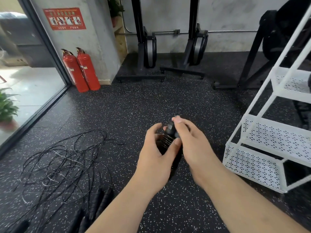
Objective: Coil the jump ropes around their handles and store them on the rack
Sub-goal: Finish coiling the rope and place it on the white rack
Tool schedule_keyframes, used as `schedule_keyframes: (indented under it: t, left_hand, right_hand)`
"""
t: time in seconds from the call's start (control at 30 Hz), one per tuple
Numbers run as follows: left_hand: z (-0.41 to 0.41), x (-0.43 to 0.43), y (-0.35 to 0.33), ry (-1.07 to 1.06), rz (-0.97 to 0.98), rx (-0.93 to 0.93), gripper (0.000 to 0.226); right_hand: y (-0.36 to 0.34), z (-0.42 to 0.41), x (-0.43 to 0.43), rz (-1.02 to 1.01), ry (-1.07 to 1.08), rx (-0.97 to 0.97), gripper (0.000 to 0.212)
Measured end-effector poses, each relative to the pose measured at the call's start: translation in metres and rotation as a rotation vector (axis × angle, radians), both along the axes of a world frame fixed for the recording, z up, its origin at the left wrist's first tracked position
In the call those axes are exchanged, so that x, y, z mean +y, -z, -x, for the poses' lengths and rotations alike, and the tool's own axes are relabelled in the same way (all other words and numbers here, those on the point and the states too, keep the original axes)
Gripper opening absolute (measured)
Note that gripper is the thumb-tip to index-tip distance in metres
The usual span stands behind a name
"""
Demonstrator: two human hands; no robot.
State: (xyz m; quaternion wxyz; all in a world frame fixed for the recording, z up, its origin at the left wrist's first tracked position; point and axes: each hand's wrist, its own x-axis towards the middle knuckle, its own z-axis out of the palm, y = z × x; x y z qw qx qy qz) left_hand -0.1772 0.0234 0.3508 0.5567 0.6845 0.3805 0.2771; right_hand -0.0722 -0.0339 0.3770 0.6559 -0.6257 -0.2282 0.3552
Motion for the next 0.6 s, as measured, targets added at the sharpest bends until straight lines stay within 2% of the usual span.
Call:
schedule_keyframes:
  t: [0.1, 0.2, 0.23, 0.33, 0.37, 0.5, 0.53, 0.6]
  left_hand:
    - [0.000, -0.003, 0.001, -0.060, 0.062, -0.088, 0.047]
    - [-0.002, -0.008, -0.004, -0.084, 0.277, -0.150, 0.027]
    - [-0.003, -0.010, -0.006, -0.099, 0.291, -0.119, 0.030]
    - [-0.006, -0.019, -0.005, 0.015, 0.161, -0.032, 0.063]
    - [-0.007, -0.020, -0.005, 0.032, 0.101, -0.032, 0.066]
    - [-0.006, -0.016, -0.003, 0.027, -0.069, -0.052, 0.058]
    - [-0.007, -0.017, -0.001, 0.034, -0.065, -0.070, 0.056]
    - [-0.009, -0.018, 0.000, 0.058, -0.017, -0.104, 0.053]
  right_hand:
    - [0.000, 0.002, 0.002, -0.050, 0.062, -0.089, 0.016]
    - [-0.005, 0.000, 0.003, -0.120, 0.113, 0.053, 0.027]
    - [-0.006, 0.000, 0.003, -0.131, 0.134, 0.112, 0.031]
    - [-0.007, 0.002, 0.004, -0.129, 0.153, 0.194, 0.038]
    - [-0.007, 0.002, 0.004, -0.124, 0.148, 0.217, 0.040]
    - [-0.010, -0.008, 0.001, -0.130, 0.099, 0.380, 0.049]
    - [-0.010, -0.010, 0.000, -0.133, 0.073, 0.383, 0.052]
    - [-0.009, -0.013, -0.002, -0.122, 0.055, 0.253, 0.052]
